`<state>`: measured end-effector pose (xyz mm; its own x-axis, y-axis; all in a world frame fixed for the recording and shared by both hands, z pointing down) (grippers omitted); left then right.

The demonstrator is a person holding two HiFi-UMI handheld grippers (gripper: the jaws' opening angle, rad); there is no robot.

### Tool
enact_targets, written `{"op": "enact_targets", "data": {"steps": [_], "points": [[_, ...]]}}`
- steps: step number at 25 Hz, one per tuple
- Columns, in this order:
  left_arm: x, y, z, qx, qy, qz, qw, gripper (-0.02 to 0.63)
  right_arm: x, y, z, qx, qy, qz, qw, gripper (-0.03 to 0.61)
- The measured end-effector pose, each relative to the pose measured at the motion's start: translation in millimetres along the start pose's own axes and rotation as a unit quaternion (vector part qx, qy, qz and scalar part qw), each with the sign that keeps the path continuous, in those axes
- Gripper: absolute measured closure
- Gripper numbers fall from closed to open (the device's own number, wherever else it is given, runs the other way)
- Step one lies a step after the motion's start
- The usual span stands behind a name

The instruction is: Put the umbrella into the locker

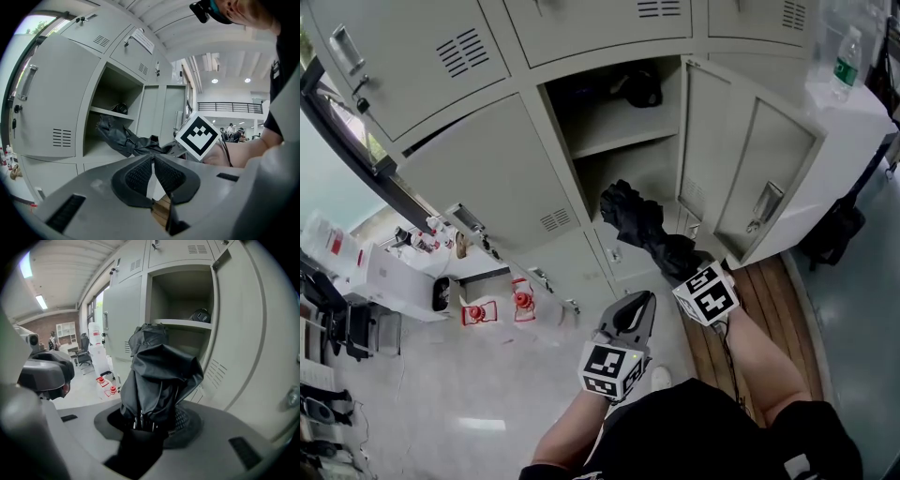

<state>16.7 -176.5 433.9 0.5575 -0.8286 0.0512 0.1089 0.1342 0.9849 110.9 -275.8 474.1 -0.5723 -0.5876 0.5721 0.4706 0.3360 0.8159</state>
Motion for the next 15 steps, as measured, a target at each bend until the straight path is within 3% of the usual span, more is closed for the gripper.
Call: {"op": "enact_targets", "data": {"steps": [15], "points": [[14.4,-2.9,19.4,0.006,-0.023,-0.005,0.9997,0.584,41.1,-22.8,-20.2,-0.014,-0.002,0.014,1.0,0.359]]}}
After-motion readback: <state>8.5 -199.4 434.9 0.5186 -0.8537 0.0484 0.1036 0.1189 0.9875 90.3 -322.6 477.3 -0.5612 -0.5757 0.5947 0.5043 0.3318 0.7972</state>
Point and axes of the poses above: the fingertips, and each gripper's own axes: x forward along the fingers, z to its left, y out of its underside, the point moved 5 cm from there along -x, backward along the fingers, and after that the axes turned 5 degrees about -z, right-handed, at the moved point
